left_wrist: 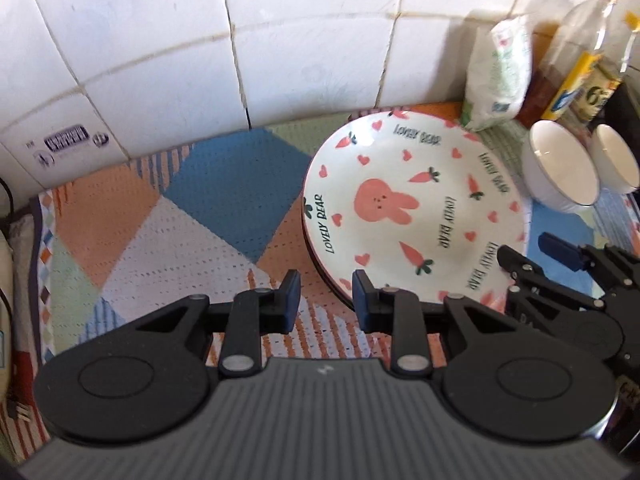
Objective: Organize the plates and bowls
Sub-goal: 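Lower the bunny plate onto the egg plate and open the right gripper, then move the left gripper toward the white bowl near the stove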
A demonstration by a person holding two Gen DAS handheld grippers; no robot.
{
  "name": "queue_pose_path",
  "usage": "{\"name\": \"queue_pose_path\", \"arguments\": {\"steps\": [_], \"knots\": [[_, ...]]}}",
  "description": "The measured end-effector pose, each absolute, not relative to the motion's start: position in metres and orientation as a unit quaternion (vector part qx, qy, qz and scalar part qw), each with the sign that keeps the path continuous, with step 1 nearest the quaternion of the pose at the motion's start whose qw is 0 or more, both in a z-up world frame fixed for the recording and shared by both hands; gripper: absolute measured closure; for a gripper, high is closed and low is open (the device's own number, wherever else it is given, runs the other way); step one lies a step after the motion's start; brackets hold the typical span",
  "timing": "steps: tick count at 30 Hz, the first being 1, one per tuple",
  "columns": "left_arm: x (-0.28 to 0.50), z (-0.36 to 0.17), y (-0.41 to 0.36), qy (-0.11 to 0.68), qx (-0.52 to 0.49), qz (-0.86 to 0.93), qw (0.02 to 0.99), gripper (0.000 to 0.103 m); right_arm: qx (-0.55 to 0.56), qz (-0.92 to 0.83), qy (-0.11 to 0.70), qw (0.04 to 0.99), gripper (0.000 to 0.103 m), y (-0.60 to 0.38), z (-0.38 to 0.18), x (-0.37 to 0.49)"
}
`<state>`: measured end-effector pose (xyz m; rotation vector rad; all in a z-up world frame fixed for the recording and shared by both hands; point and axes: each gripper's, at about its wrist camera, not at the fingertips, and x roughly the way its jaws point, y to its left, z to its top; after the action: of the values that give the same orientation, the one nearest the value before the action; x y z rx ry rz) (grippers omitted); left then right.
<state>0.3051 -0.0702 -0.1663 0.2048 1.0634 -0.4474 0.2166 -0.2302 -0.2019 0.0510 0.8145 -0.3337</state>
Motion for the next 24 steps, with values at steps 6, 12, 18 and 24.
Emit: {"name": "queue_pose_path", "arguments": {"steps": [6, 12, 18, 24], "knots": [[0.284, -0.136, -0.071, 0.491, 0.112, -0.239, 0.83, 0.076, 0.08, -0.163, 0.38, 0.907, 0.057, -0.24, -0.178, 0.173], [0.249, -0.11, -0.081, 0.486, 0.138, -0.282, 0.815, 0.072, 0.073, -0.182, 0.372, 0.907, 0.056, -0.234, -0.156, 0.136], [0.217, -0.093, -0.091, 0.485, 0.159, -0.316, 0.8, 0.064, 0.078, -0.213, 0.388, 0.893, 0.054, -0.229, -0.145, 0.105], [0.195, -0.086, -0.105, 0.495, 0.174, -0.337, 0.782, 0.054, 0.089, -0.214, 0.384, 0.894, 0.047, -0.228, -0.137, 0.073]]}}
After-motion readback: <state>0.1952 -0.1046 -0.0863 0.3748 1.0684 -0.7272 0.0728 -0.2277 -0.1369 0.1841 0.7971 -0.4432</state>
